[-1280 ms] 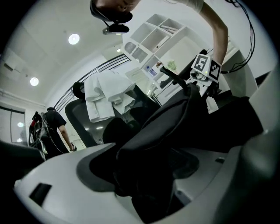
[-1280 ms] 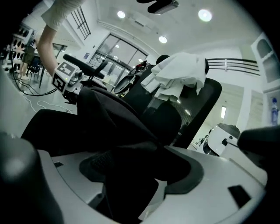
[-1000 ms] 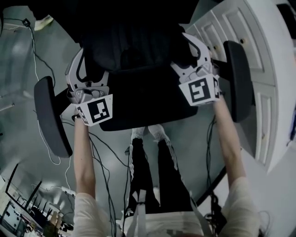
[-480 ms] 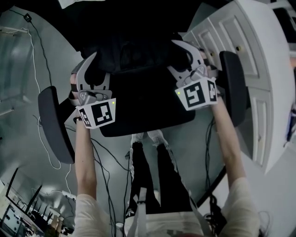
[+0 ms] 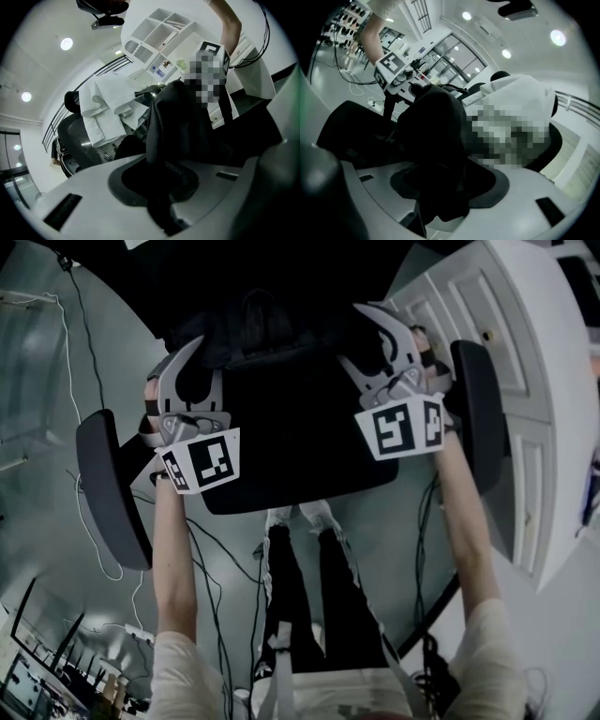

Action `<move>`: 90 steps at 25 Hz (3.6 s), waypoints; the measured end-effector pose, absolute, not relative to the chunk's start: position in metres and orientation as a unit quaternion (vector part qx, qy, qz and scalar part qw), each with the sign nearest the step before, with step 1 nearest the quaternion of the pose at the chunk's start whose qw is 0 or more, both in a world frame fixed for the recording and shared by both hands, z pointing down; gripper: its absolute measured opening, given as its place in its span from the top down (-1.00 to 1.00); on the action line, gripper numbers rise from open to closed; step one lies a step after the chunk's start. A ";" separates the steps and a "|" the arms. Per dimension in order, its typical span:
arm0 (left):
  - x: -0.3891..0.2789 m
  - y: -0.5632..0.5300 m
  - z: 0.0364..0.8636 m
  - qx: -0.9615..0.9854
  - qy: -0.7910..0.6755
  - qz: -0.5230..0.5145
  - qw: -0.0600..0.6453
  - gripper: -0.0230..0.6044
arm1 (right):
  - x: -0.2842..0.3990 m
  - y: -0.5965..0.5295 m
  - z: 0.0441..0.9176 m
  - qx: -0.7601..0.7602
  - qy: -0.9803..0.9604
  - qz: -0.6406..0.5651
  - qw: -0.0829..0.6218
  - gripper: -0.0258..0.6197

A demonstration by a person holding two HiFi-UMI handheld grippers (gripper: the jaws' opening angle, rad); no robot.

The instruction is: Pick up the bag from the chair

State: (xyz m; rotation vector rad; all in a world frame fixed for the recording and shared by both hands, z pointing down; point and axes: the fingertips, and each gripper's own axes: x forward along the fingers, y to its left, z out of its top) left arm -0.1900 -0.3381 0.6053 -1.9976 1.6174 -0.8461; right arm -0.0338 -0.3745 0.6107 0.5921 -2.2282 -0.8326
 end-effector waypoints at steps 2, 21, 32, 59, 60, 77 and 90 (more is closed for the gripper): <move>-0.190 -0.337 0.607 -0.725 0.579 -0.309 0.210 0.80 | -0.035 -0.372 0.618 0.227 -0.846 -0.343 0.340 0.25; -0.193 -0.330 0.582 -0.727 0.596 -0.286 0.187 0.81 | -0.041 -0.362 0.588 0.249 -0.863 -0.298 0.323 0.76; -0.195 -0.306 0.517 -0.716 0.606 -0.285 0.197 0.81 | -0.045 -0.348 0.521 0.274 -0.871 -0.285 0.292 0.78; -0.181 -0.200 0.097 -0.646 0.669 -0.123 0.347 0.81 | -0.030 -0.243 0.094 0.382 -0.815 -0.415 0.136 0.78; -0.180 -0.191 0.085 -0.638 0.672 -0.124 0.355 0.81 | -0.028 -0.234 0.086 0.383 -0.813 -0.418 0.133 0.78; -0.143 -0.089 0.036 -0.600 0.713 -0.088 0.351 0.81 | 0.010 -0.135 0.041 0.397 -0.800 -0.443 0.073 0.78; -0.128 -0.080 0.060 -0.615 0.703 -0.094 0.344 0.81 | 0.026 -0.122 0.071 0.426 -0.807 -0.402 0.070 0.78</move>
